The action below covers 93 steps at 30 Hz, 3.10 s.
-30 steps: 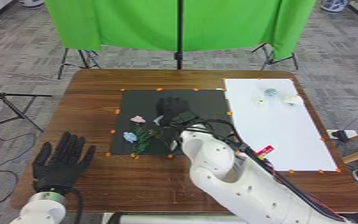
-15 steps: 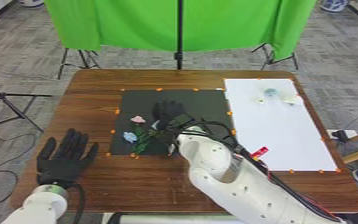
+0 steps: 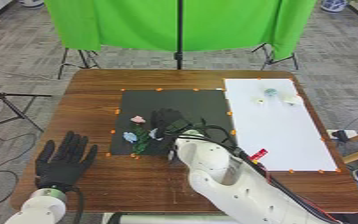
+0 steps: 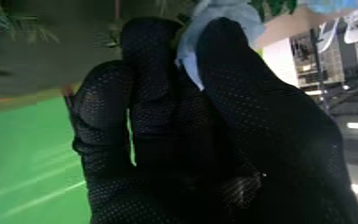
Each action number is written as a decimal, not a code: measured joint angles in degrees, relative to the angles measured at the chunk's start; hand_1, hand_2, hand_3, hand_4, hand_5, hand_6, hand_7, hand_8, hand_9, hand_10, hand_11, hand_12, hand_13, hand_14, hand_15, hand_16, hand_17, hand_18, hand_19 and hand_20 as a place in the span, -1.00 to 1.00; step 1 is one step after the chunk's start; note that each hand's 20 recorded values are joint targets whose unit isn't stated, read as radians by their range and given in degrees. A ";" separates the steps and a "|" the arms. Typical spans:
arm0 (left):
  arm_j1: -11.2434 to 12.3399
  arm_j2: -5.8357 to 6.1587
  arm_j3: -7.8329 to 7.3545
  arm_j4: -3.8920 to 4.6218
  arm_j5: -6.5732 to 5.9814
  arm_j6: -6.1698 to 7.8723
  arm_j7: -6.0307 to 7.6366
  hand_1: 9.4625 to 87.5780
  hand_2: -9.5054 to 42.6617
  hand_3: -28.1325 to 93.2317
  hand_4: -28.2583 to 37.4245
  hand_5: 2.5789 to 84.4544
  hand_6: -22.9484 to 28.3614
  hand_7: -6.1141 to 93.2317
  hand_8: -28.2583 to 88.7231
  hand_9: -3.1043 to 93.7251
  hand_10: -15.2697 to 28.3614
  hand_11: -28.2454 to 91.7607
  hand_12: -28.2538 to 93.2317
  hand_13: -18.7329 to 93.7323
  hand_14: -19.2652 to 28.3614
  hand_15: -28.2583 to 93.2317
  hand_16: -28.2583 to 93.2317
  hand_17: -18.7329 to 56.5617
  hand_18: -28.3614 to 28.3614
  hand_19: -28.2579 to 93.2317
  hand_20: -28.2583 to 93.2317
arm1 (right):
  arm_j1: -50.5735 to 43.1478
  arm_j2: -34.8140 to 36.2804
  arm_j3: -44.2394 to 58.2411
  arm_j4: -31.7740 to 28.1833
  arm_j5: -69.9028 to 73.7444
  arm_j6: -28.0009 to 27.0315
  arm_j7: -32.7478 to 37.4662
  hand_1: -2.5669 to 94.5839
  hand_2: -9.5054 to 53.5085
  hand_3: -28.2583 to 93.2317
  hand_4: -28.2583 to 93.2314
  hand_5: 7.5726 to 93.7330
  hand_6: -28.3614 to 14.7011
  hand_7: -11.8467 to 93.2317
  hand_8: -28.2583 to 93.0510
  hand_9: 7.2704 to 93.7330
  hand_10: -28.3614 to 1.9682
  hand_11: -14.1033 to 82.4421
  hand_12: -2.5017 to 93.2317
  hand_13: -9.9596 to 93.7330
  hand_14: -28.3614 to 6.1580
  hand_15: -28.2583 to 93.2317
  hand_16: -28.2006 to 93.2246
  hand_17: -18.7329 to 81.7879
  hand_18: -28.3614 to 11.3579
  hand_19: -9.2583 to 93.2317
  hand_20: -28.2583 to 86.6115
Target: Arrange flowers
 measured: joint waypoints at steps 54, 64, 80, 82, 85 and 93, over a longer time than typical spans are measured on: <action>4.35 -0.34 -1.14 -1.40 0.71 -1.78 4.41 -0.53 0.07 0.67 -1.00 0.07 0.15 -0.41 -0.72 -0.06 0.37 0.06 -0.33 -0.07 0.41 0.28 -0.68 -0.63 0.50 0.14 -0.26 | -6.65 19.24 30.82 1.02 7.91 4.72 13.52 0.07 -1.00 0.80 -0.99 -0.06 0.05 -0.47 -0.71 -0.13 -0.42 -0.43 -0.63 -0.03 -0.35 0.20 -0.32 -0.18 -0.65 0.49 -0.18; 4.19 -0.41 -0.76 -1.48 0.56 -1.69 4.82 -0.54 0.07 0.67 -1.00 0.07 0.15 -0.40 -0.72 -0.05 0.37 0.07 -0.32 -0.07 0.42 0.29 -0.68 -0.63 0.51 0.14 -0.26 | -7.21 19.20 29.19 1.64 8.14 3.21 8.80 0.10 -1.00 0.80 -1.00 -0.05 0.12 -0.44 -0.73 -0.09 -0.27 -0.43 -0.63 0.06 -0.24 0.17 -0.29 -0.17 -0.63 0.50 -0.18; 4.14 -0.42 -0.46 -2.32 0.88 0.08 4.90 -0.54 0.08 0.68 -1.00 0.08 0.16 -0.39 -0.73 -0.05 0.38 0.08 -0.33 -0.07 0.41 0.29 -0.69 -0.62 0.50 0.14 -0.26 | -2.88 16.39 23.19 5.69 5.58 0.47 14.54 0.14 -1.00 0.79 -1.00 -0.05 0.11 -0.44 -0.73 -0.18 -0.29 -0.44 -0.66 -0.05 -0.29 0.21 -0.33 -0.10 -0.67 0.72 -0.08; 4.17 -0.43 -0.48 -2.38 0.93 0.18 4.90 -0.54 0.08 0.68 -1.00 0.08 0.16 -0.39 -0.73 -0.05 0.38 0.08 -0.33 -0.07 0.42 0.29 -0.69 -0.62 0.50 0.15 -0.26 | -3.38 16.37 23.65 5.72 5.85 0.06 14.40 0.16 -1.00 0.77 -1.00 -0.03 0.12 -0.45 -0.73 -0.04 -0.22 -0.41 -0.66 0.02 -0.27 0.22 -0.32 -0.08 -0.68 0.75 -0.06; 4.19 -0.48 -0.53 -2.38 0.95 0.18 4.86 -0.54 0.08 0.68 -1.00 0.08 0.16 -0.39 -0.73 -0.05 0.38 0.08 -0.33 -0.07 0.42 0.30 -0.69 -0.62 0.50 0.15 -0.26 | -3.93 16.25 23.71 6.29 6.04 -0.47 14.16 0.16 -1.00 0.72 -1.00 0.07 0.16 -0.46 -0.73 0.21 -0.13 -0.33 -0.63 0.16 -0.20 0.24 -0.29 -0.04 -0.69 0.79 -0.02; 4.01 -0.87 -0.56 -2.33 -0.10 0.07 4.66 -0.54 0.08 0.68 -1.00 0.09 0.15 -0.39 -0.73 -0.05 0.38 0.08 -0.33 -0.07 0.42 0.30 -0.69 -0.62 0.50 0.15 -0.26 | -3.79 15.94 21.95 7.29 5.04 1.14 14.54 0.33 -1.00 0.51 -1.00 0.34 0.19 -0.29 -0.48 0.64 0.09 -0.48 -0.15 0.36 0.15 0.19 0.04 0.02 -0.64 0.77 0.10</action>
